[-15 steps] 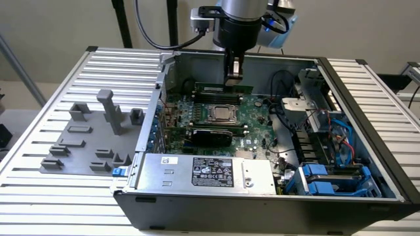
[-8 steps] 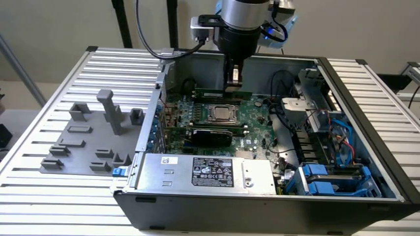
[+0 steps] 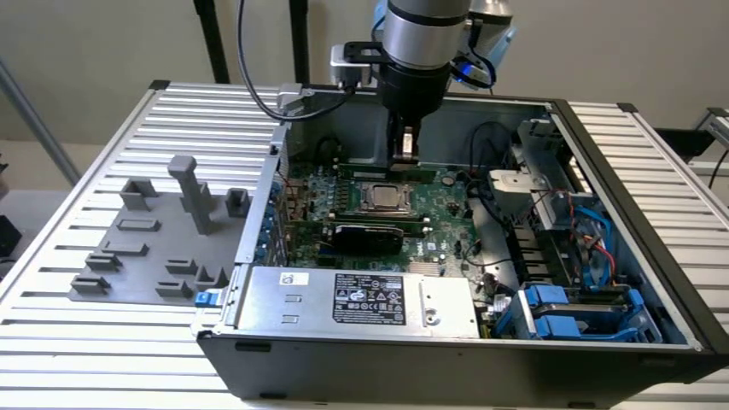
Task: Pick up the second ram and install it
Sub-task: 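Insert the second ram into the second slot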
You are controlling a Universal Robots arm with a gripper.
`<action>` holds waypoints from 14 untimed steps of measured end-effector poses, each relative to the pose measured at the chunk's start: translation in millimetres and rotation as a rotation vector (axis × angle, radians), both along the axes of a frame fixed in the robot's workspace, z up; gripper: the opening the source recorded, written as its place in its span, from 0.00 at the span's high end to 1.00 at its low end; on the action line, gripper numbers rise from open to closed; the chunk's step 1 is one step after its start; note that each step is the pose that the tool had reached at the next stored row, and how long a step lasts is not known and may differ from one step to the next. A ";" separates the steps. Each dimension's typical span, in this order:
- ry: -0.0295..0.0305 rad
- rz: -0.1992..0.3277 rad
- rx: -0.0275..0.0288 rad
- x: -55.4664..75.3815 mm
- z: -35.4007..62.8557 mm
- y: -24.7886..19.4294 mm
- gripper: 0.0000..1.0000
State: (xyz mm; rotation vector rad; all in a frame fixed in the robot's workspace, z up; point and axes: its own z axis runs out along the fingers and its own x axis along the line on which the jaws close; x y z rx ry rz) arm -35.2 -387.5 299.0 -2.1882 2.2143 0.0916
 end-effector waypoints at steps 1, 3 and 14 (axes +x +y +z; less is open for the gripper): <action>0.0000 0.000 0.0000 0.0 -1.8 -0.2 0.86; 0.0000 0.000 0.0000 0.0 -3.9 -0.2 0.86; 0.0000 0.000 0.0000 0.0 -4.0 -0.2 0.86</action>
